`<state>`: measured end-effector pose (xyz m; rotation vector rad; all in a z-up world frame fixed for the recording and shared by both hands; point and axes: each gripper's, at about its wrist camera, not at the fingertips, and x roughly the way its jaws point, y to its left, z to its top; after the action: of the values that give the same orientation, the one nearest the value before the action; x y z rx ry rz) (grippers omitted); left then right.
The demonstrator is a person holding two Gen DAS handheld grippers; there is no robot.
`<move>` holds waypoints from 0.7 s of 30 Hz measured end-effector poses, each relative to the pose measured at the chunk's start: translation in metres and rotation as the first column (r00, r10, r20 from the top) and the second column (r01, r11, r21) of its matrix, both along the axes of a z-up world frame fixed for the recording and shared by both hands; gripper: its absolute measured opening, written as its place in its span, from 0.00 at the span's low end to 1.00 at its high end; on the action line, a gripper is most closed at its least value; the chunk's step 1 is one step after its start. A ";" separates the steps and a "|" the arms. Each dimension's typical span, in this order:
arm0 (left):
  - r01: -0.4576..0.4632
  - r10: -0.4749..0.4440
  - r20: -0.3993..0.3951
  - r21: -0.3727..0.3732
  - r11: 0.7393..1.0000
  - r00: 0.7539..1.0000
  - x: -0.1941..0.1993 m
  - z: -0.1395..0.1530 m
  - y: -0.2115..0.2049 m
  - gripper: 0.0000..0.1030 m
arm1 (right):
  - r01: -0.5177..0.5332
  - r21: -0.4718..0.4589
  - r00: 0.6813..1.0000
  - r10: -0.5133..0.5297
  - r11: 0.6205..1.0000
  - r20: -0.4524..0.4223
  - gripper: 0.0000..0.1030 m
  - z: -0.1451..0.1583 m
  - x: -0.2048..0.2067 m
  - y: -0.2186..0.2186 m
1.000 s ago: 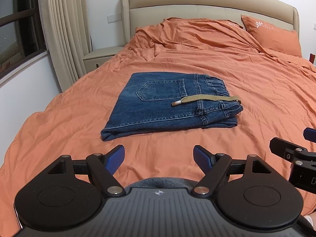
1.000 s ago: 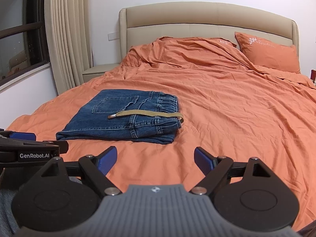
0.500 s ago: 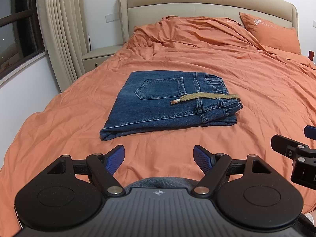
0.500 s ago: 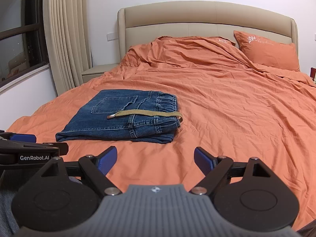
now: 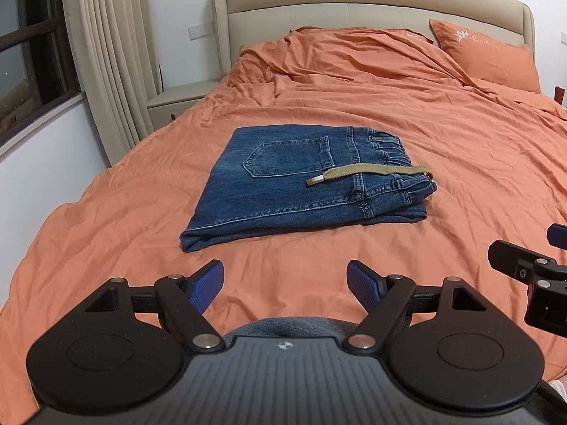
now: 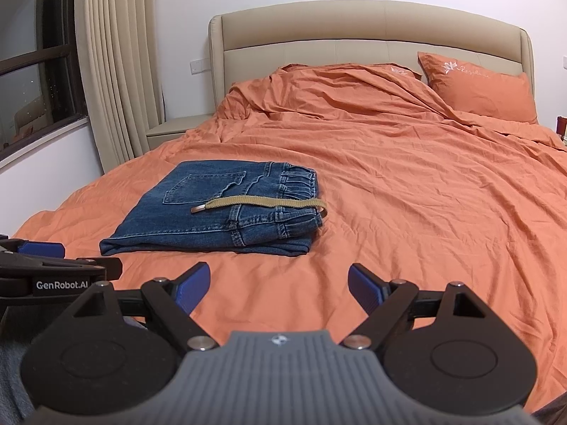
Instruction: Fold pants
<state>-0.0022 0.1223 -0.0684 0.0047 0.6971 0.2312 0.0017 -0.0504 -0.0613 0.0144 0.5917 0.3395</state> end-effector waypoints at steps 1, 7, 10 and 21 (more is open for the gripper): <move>0.003 -0.003 -0.001 0.002 1.000 1.000 0.001 -0.001 0.002 0.90 | 0.000 -0.001 1.000 0.000 1.000 -0.001 0.79 0.000 0.000 0.000; 0.008 -0.008 -0.002 0.001 1.000 1.000 0.001 -0.001 0.003 0.89 | -0.002 -0.006 1.000 0.002 1.000 -0.004 0.79 -0.002 0.001 0.002; 0.008 -0.008 -0.003 0.001 1.000 1.000 0.001 -0.001 0.003 0.89 | -0.002 -0.006 1.000 0.002 1.000 -0.004 0.79 -0.002 0.001 0.003; 0.028 -0.028 -0.001 -0.015 0.999 1.000 0.001 -0.002 0.011 0.89 | -0.004 -0.006 1.000 0.004 1.000 -0.011 0.79 -0.004 0.002 0.003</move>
<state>-0.0010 0.1334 -0.0707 0.0001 0.6995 0.1990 0.0036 -0.0474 -0.0655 0.0087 0.6037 0.3419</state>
